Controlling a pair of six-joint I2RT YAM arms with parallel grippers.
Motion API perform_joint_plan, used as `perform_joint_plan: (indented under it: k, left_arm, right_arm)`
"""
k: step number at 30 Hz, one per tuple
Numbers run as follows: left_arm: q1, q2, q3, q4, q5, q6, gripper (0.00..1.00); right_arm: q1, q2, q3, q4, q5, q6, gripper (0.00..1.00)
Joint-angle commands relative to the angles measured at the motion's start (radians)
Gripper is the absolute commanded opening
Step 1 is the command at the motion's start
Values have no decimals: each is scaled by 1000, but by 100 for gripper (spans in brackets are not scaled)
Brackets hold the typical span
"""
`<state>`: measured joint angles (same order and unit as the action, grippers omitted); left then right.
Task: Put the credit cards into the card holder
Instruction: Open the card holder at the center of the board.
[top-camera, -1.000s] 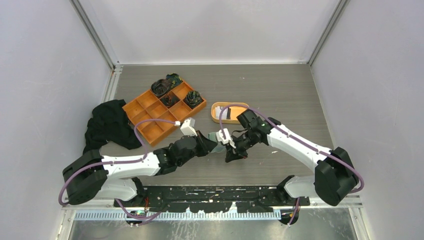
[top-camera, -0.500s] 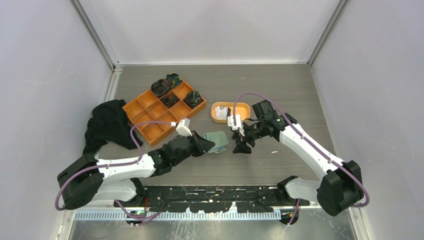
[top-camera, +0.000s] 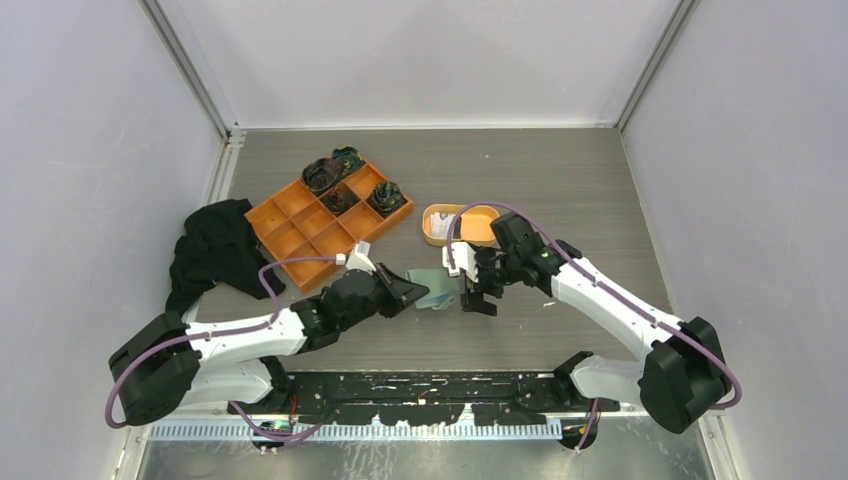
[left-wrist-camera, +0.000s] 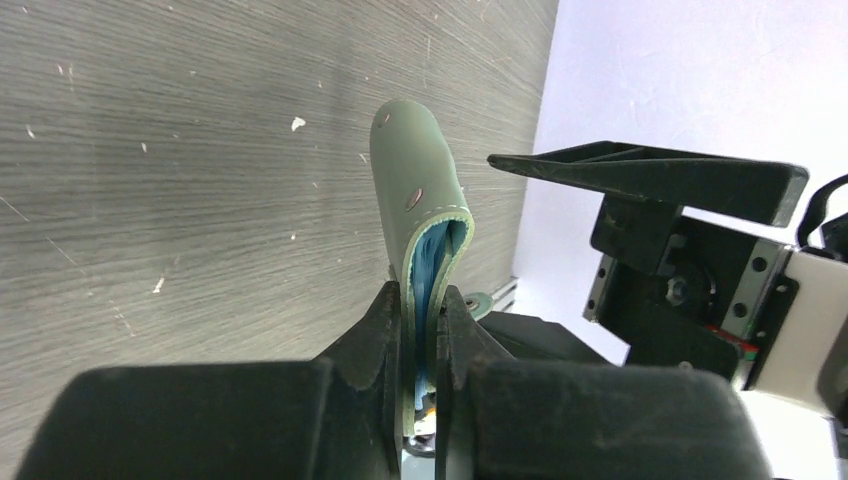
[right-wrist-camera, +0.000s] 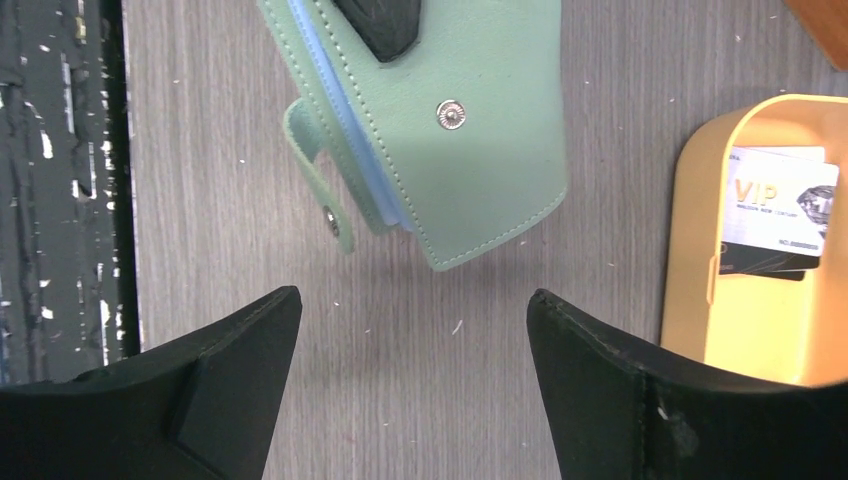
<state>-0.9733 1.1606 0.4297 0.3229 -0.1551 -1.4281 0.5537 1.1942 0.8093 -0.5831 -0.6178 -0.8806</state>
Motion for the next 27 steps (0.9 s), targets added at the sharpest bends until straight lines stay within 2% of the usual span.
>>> perform_joint_plan:
  k: [1,5,12,18,21,23,27]
  left_arm:
    - [5,-16,27,42,28,-120,0]
    - [4,16,20,113,62,-166,0]
    - [8,78,8,211,106,-212,0]
    - [18,99,-1,248,123,-225,0]
    - [24,100,-10,262,128,-227,0]
    - [30,100,-20,271,130,-229,0]
    - [43,102,-36,296,147,-229,0]
  right_arm:
    - [28,-6,-11,116,76,31,86]
    - [59,-2,-20,144,111,37,80]
    - [75,-12,-19,157,145,33,59]
    - [75,-26,-4,126,138,18,17]
    - [75,-28,3,113,137,14,5]
    - [74,-31,8,105,133,17,1]
    - [73,-31,21,103,145,38,1]
